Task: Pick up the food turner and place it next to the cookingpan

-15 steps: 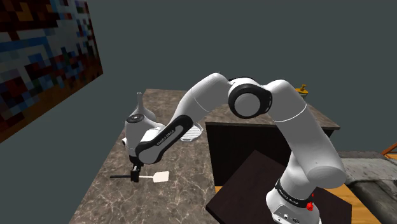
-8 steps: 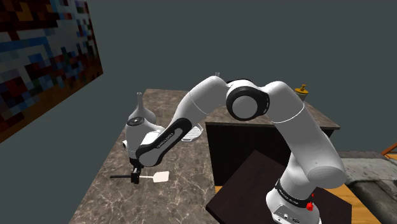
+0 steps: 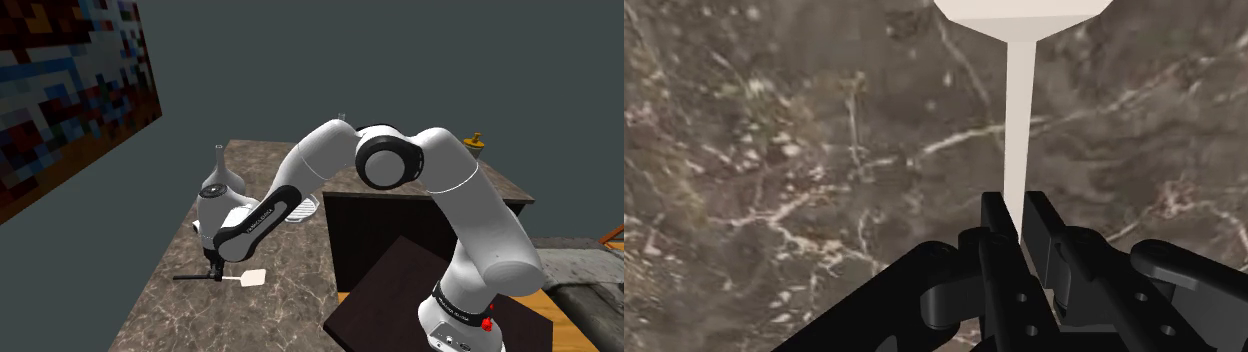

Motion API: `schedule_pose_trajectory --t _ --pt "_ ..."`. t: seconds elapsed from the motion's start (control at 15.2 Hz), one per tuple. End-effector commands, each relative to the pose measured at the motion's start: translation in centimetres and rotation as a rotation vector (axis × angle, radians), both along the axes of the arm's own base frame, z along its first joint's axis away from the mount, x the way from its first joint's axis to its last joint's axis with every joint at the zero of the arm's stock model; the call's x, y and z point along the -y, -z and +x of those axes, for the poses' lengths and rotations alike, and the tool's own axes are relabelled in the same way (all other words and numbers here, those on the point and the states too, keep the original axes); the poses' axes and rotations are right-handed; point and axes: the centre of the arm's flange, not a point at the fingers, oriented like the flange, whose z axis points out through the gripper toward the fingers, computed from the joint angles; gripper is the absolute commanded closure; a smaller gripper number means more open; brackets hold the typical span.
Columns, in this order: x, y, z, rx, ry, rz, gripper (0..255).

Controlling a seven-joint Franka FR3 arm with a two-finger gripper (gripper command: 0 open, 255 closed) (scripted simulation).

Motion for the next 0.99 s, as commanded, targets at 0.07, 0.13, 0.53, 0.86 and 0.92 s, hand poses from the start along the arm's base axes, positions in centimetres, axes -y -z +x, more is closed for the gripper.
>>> schedule_pose_trajectory --t 0.07,0.13,0.53,0.86,0.92 --pt "0.0 0.0 0.0 0.000 0.000 0.000 255" --pt "0.0 0.0 0.0 0.000 0.000 0.000 255" --pt "0.0 -2.6 0.0 0.000 0.000 0.000 255" --pt "0.0 -5.3 0.0 0.000 0.000 0.000 255" --pt "0.0 -5.8 0.0 0.000 0.000 0.000 255"
